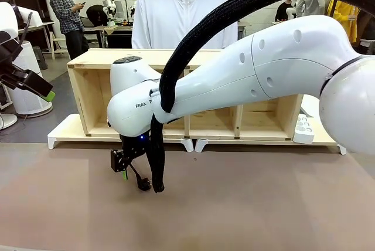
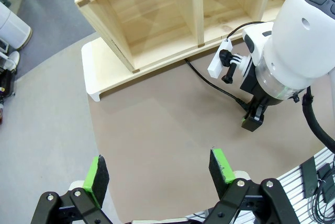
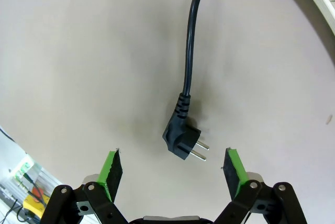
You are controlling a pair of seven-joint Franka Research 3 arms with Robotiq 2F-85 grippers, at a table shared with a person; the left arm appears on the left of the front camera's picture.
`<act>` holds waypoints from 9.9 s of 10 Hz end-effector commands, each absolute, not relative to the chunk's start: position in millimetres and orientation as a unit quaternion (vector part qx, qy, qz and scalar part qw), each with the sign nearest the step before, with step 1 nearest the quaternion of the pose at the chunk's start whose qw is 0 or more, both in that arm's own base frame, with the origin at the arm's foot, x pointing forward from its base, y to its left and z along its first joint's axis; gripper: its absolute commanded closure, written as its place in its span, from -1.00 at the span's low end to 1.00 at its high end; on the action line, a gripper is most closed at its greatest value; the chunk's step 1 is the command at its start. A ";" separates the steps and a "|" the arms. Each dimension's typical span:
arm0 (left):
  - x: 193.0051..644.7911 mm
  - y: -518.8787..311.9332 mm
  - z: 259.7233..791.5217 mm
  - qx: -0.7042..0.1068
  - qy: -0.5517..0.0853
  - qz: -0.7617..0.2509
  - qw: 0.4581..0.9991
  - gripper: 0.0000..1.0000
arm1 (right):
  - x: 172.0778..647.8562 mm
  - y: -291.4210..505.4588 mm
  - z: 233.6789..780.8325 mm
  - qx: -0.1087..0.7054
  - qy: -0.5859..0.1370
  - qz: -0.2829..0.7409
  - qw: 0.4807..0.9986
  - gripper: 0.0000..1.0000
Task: Perform cable management.
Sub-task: When the cord part of the Power Cable appears at the lower middle area of the table and stops, grasp the cord part of the Power Cable, then pull the grasped Power Cable to the location of the Power Strip.
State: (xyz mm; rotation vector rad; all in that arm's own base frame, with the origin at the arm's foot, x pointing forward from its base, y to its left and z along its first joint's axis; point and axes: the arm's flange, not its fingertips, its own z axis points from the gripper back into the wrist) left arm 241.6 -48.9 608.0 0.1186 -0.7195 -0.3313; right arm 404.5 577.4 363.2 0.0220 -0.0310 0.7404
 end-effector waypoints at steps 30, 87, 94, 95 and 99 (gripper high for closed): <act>243.7 -49.8 608.4 0.061 -0.354 -0.161 0.919 -1.00 | 434.4 592.3 308.9 -0.028 -0.034 0.356 0.934 0.98; 243.7 -49.8 608.4 0.061 -0.354 -0.161 0.919 -1.00 | 347.1 70.6 470.8 -0.008 -0.081 0.038 0.996 0.73; 243.7 -49.8 608.4 0.061 -0.354 -0.161 0.919 -1.00 | 423.8 26.0 511.4 -0.090 -0.178 -0.086 0.976 0.73; 243.7 -49.8 608.4 0.061 -0.354 -0.161 0.919 -1.00 | 435.3 17.9 517.3 -0.101 -0.180 -0.115 0.972 0.73; 243.7 -49.8 608.4 0.061 -0.354 -0.161 0.919 -1.00 | 460.8 -11.3 538.2 -0.109 -0.191 -0.144 0.965 0.73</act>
